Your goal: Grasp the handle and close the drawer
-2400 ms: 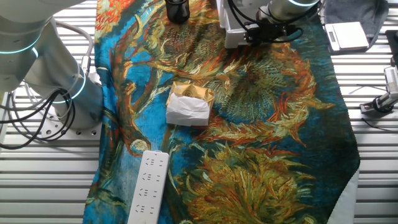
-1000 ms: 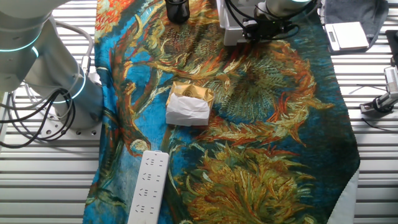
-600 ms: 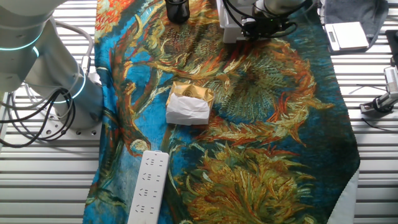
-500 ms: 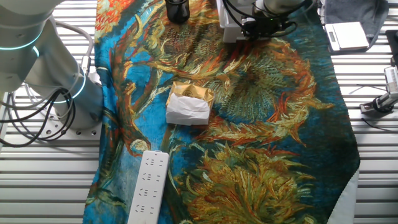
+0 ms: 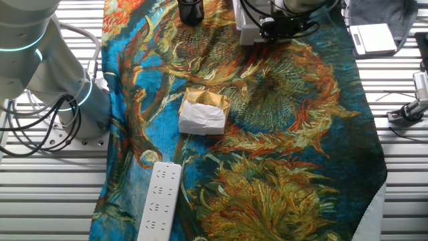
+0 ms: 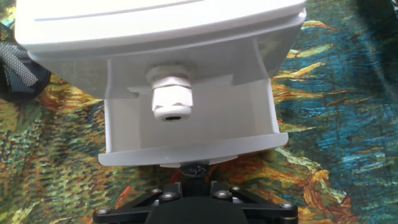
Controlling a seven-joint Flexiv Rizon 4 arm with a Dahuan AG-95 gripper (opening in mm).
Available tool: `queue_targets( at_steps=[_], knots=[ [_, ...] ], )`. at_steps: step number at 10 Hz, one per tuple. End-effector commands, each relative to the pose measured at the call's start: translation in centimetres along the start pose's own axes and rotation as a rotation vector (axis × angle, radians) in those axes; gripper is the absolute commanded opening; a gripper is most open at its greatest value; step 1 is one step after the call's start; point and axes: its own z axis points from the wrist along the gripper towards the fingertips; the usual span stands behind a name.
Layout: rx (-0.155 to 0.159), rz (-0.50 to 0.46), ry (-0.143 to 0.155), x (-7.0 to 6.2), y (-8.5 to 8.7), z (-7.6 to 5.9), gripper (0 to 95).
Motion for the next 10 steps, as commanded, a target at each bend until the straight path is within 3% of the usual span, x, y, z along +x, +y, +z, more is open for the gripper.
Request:
queue_targets(
  at_steps=[1, 10],
  knots=[
    [0.0, 0.0, -0.005, -0.1, 0.0, 0.1, 0.0],
    [0.0, 0.013, 0.002, -1.4, 0.3, 0.2, 0.0]
  ],
)
